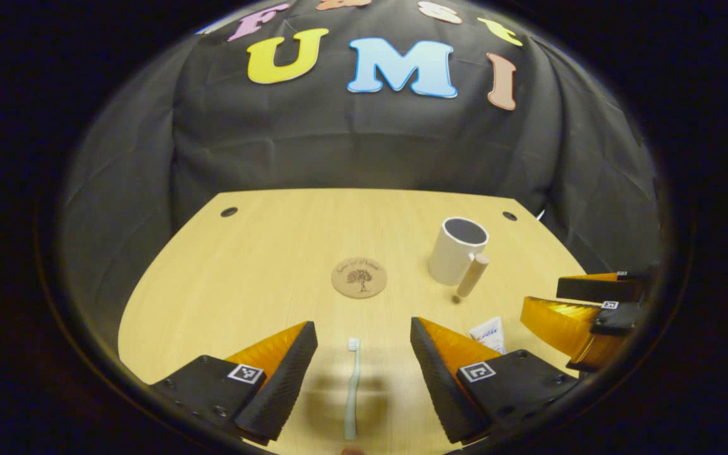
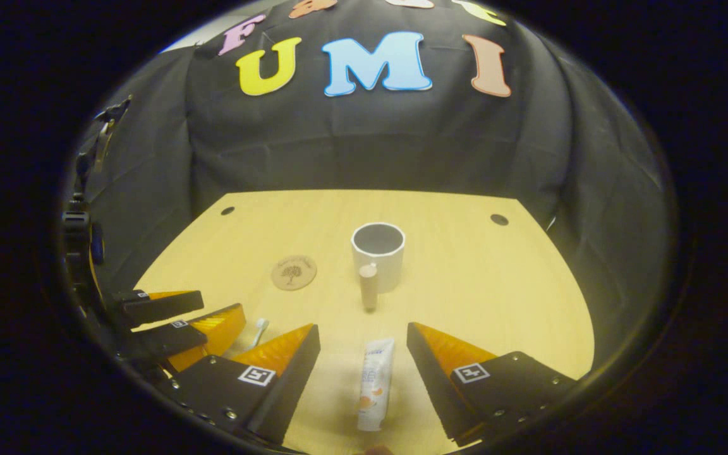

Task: Put the toothbrush and toothpaste on the desktop into the cup, then pick up the cup and place it on the coaster on the desktop.

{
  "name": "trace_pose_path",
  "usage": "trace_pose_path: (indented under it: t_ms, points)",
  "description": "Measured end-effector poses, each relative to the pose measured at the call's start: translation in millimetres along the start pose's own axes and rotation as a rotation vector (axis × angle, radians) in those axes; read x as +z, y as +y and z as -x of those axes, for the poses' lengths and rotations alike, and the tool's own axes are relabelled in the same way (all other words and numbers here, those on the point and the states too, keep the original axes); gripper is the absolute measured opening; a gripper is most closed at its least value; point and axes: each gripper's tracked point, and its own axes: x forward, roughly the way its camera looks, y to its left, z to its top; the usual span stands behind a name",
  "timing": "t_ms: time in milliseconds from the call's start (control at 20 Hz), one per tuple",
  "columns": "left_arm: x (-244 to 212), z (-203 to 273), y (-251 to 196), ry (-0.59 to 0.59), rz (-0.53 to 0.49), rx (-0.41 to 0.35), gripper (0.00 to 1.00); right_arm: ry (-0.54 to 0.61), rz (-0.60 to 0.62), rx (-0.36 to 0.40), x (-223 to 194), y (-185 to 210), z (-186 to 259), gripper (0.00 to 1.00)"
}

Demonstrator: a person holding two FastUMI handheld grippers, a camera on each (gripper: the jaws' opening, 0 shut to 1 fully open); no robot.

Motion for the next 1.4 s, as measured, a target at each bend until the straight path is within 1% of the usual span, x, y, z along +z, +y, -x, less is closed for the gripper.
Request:
trace_pose_path:
  t_ms: [50, 200, 250, 350, 400, 650, 750, 800, 900, 1000, 1200, 1400]
  points:
    - [-7.1, -3.6, 1.4, 0.03, 0.01, 0.004, 0.96, 0.017, -0.009, -0.001, -4.1, 0.8, -2.2, 0.87]
    - [-23.3, -8.2, 5.9, 0.103, 0.035, 0.01, 0.97, 0.055, -0.021, -0.008, -9.3, -2.2, -8.9, 0.87]
    - [-28.9, -8.9, 5.2, 0.13, 0.039, 0.006, 1.0, 0.07, -0.023, -0.01, -11.6, -2.3, -10.0, 0.87]
    - [-44.7, -11.1, 2.6, 0.203, 0.048, -0.003, 1.0, 0.096, -0.027, -0.009, -12.7, -2.2, -11.3, 0.87]
    - [-53.4, -12.5, 1.9, 0.236, 0.048, -0.008, 0.98, 0.111, -0.03, -0.007, -16.3, -3.1, -12.9, 0.87]
    - [-71.1, -14.0, 1.4, 0.338, 0.031, -0.027, 0.98, 0.196, -0.037, -0.003, -30.0, -2.8, -22.5, 0.88]
    - [-85.9, -17.8, 3.1, 0.4, 0.047, -0.023, 1.0, 0.25, -0.016, -0.018, -39.0, -6.4, -24.5, 0.88]
    - [-91.4, -19.3, 4.5, 0.426, 0.053, -0.016, 0.98, 0.278, -0.003, -0.025, -44.9, -8.8, -25.2, 0.88]
    - [-101.3, -21.9, 4.0, 0.477, 0.062, -0.016, 0.98, 0.328, 0.013, -0.039, -55.2, -12.9, -28.9, 0.88]
    - [-113.5, -23.1, 6.5, 0.533, 0.049, -0.009, 1.0, 0.39, -0.005, -0.032, -68.1, -11.9, -35.9, 0.88]
    - [-125.5, -23.6, 3.7, 0.603, 0.061, -0.007, 0.98, 0.445, -0.015, -0.018, -78.4, -10.2, -44.3, 0.88]
    - [-130.8, -29.4, 6.8, 0.647, 0.042, 0.007, 0.98, 0.489, -0.005, -0.018, -87.1, -10.8, -55.1, 0.88]
